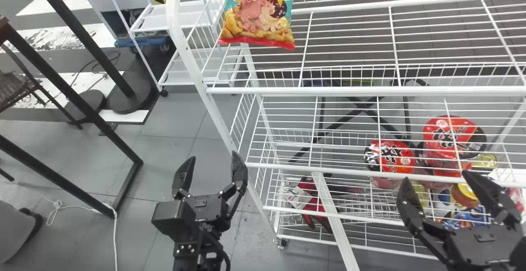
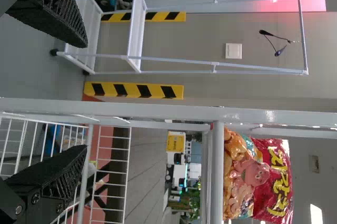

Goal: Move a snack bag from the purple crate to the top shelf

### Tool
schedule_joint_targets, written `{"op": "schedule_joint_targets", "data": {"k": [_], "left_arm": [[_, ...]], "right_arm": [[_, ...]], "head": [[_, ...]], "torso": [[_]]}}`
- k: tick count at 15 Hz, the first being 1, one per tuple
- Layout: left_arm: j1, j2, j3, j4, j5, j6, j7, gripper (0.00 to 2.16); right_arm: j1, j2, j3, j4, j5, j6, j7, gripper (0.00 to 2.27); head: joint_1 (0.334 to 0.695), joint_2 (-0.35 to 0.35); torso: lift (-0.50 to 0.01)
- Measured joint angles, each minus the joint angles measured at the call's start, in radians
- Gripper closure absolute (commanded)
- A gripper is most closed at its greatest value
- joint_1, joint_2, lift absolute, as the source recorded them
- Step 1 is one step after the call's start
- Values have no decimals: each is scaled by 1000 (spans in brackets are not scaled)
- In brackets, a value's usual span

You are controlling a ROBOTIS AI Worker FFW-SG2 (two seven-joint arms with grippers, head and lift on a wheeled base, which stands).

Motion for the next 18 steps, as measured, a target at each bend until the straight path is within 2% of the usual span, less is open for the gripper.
{"op": "schedule_joint_targets", "data": {"k": [18], "left_arm": [[15, -5, -13, -6, 0, -34, 6, 144]], "right_arm": [[31, -9, -9, -10, -1, -52, 0, 80]], "head": [[695, 259]], "torso": [[-292]]}}
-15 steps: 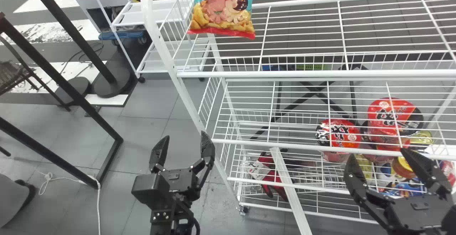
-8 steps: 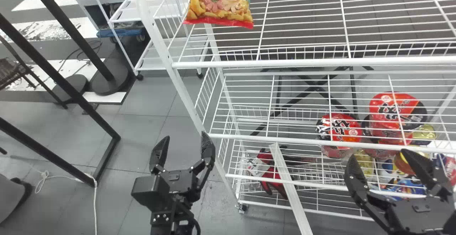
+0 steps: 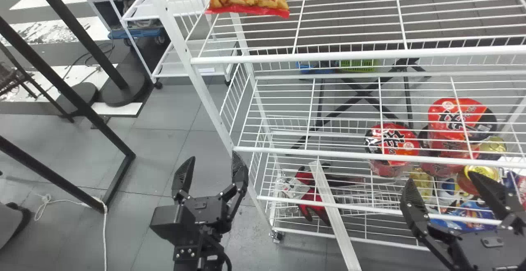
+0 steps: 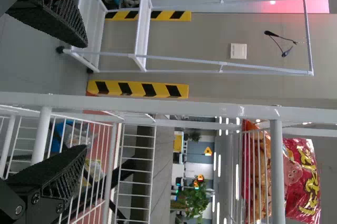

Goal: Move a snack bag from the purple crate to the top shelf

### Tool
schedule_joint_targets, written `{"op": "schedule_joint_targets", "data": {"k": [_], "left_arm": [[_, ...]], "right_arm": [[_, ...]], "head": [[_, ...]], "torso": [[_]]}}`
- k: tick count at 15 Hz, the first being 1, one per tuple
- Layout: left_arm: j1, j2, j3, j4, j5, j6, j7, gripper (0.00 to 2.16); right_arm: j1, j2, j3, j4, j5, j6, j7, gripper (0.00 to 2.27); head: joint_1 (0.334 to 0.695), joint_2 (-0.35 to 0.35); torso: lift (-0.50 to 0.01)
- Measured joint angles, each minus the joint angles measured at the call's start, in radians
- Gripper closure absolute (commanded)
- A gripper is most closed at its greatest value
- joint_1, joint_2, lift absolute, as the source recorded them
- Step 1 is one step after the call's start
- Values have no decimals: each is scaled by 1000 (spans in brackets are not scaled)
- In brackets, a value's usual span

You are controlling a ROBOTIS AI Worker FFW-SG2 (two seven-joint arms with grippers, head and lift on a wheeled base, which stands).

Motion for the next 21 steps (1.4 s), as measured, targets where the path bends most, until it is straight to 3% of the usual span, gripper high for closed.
{"op": "schedule_joint_targets", "data": {"k": [21], "left_arm": [[-20, 7, 3, 17, 23, -12, -6, 144]], "right_arm": [[-20, 6, 10, 16, 8, 0, -6, 76]], "head": [[695, 268]], "torso": [[-375]]}}
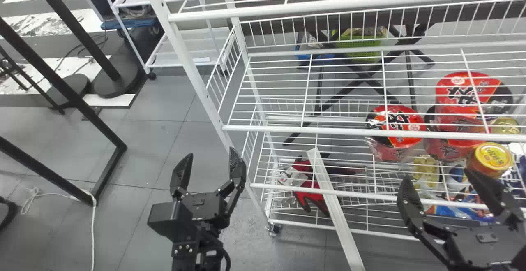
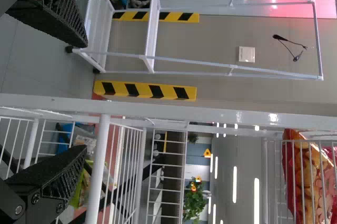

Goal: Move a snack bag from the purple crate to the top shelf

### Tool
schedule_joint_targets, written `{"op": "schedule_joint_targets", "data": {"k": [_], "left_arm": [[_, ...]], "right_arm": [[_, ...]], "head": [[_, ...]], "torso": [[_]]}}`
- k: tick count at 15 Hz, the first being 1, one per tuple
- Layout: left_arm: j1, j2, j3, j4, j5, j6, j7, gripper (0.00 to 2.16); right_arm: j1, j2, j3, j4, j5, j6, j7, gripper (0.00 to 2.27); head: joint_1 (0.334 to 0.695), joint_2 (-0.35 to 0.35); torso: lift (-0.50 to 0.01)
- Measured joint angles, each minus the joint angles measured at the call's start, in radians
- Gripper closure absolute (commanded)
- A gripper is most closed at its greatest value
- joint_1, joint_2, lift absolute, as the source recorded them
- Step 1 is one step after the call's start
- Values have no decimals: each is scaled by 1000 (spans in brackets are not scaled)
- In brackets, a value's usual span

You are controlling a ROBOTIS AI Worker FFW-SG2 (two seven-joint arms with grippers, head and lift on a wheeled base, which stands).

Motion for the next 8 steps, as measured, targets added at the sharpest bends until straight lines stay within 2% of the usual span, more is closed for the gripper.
{"op": "schedule_joint_targets", "data": {"k": [8], "left_arm": [[-5, 0, -1, 8, 0, -3, -1, 144]], "right_arm": [[-3, 0, 0, 6, 0, 0, -1, 76]], "head": [[695, 265]], "torso": [[-408]]}}
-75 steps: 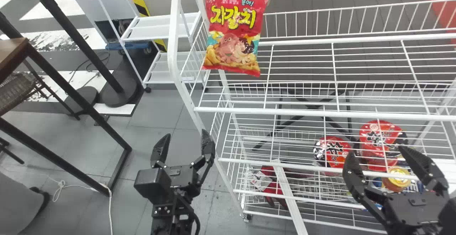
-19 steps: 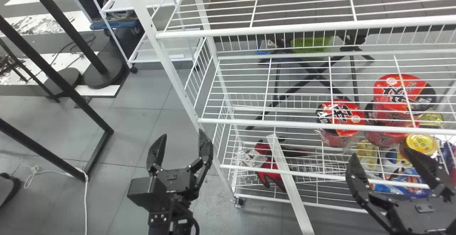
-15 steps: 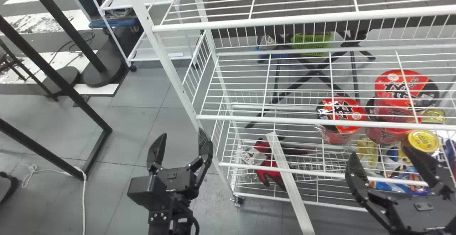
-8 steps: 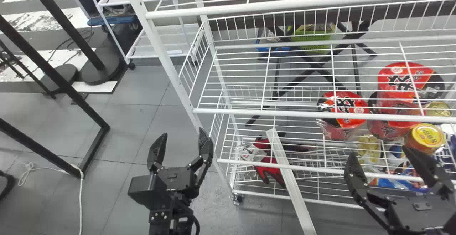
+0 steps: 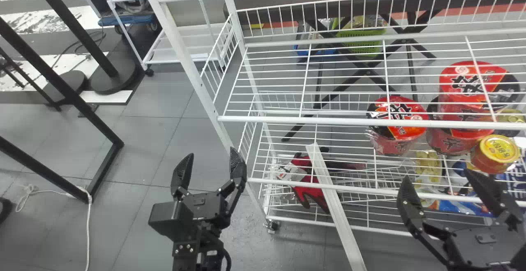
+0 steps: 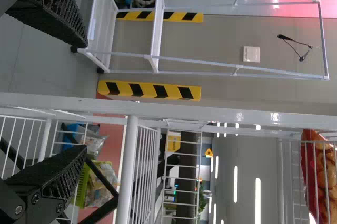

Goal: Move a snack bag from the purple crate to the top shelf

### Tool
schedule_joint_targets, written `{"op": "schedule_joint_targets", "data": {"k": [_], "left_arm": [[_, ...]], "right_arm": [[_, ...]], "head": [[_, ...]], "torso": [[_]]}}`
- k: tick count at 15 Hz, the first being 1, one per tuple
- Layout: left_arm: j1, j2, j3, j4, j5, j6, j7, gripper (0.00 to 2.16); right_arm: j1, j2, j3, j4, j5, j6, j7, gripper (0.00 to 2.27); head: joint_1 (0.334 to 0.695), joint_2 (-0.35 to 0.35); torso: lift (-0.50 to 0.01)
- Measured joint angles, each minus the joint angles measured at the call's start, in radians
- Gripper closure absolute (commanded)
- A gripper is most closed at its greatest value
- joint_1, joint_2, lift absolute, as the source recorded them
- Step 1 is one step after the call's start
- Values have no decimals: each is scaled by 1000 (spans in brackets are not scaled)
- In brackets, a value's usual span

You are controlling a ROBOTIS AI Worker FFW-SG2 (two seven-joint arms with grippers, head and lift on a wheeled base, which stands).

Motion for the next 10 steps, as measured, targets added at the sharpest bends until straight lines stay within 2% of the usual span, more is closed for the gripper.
{"op": "schedule_joint_targets", "data": {"k": [10], "left_arm": [[-8, 3, 0, 3, 2, 0, 0, 144]], "right_arm": [[-11, 1, 5, 0, 4, 14, 0, 76]], "head": [[695, 268]], "torso": [[-447]]}}
